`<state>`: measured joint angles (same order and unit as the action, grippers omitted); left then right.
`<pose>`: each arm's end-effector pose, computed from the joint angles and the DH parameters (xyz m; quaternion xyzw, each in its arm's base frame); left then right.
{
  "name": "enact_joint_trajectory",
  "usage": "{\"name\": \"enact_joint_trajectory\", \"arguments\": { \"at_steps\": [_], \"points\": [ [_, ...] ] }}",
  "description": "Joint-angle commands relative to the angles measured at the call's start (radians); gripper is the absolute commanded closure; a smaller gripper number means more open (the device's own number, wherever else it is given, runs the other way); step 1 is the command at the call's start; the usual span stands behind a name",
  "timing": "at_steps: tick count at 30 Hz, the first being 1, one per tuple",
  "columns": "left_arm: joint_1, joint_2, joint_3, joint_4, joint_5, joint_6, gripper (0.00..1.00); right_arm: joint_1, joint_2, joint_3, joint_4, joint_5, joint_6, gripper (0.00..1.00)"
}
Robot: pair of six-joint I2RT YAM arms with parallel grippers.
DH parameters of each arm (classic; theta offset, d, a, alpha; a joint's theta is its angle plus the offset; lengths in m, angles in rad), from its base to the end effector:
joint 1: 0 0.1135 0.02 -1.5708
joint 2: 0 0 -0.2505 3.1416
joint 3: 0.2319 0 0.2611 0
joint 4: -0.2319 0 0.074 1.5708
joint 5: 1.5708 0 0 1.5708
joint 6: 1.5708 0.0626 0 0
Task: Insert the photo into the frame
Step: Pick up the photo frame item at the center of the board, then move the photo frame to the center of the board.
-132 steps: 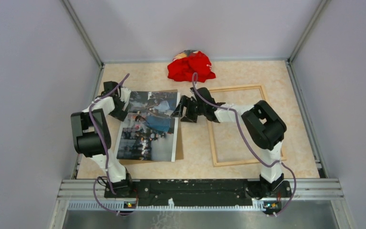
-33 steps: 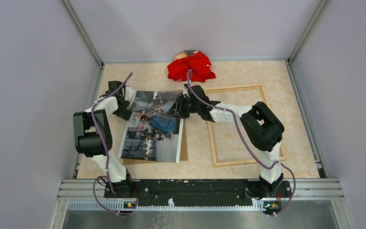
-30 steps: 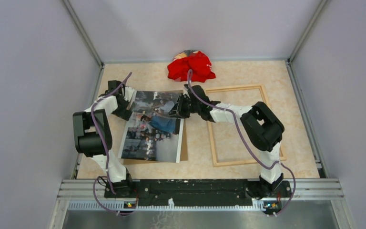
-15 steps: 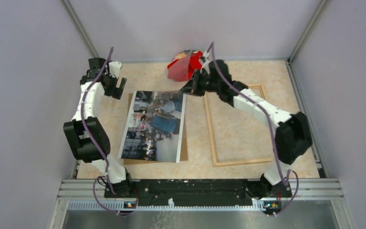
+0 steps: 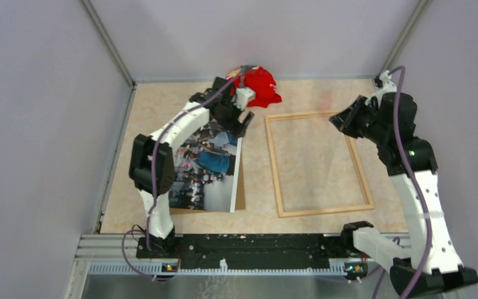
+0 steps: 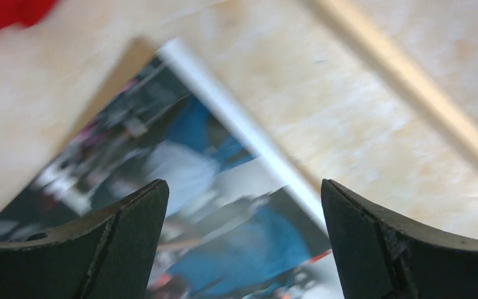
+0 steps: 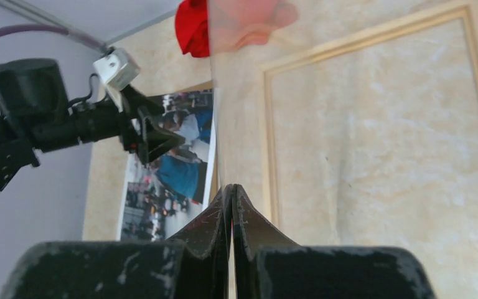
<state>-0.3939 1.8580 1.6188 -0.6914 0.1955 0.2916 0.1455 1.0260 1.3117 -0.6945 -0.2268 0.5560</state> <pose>0.3951 -0.1774 0.2432 0.3464 0.8794 -0.1085 0.3080 0.2364 0.0489 0.4033 0.1085 0.8258 0.2762 0.4796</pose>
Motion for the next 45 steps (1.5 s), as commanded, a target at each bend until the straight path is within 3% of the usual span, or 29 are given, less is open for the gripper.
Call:
{"name": "enact_joint_trajectory", "arguments": {
  "at_steps": [1, 11, 23, 34, 45],
  "points": [
    [-0.116, 0.12, 0.108, 0.035, 0.174, -0.182, 0.02, 0.001, -0.116, 0.077, -0.239, 0.169, -0.083, 1.0],
    [-0.263, 0.275, 0.121, 0.165, 0.21, -0.405, 0.01, 0.0, -0.16, 0.083, -0.324, 0.244, -0.097, 1.0],
    [-0.323, 0.312, 0.043, 0.216, 0.077, -0.4, 0.03, 0.0, -0.162, 0.061, -0.281, 0.229, -0.128, 1.0],
    [-0.351, 0.313, -0.01, 0.224, -0.052, -0.315, 0.26, 0.0, -0.153, 0.055, -0.25, 0.204, -0.14, 1.0],
    [-0.352, 0.291, -0.042, 0.193, -0.231, -0.264, 0.37, 0.0, -0.15, 0.042, -0.231, 0.175, -0.141, 1.0]
  ]
}}
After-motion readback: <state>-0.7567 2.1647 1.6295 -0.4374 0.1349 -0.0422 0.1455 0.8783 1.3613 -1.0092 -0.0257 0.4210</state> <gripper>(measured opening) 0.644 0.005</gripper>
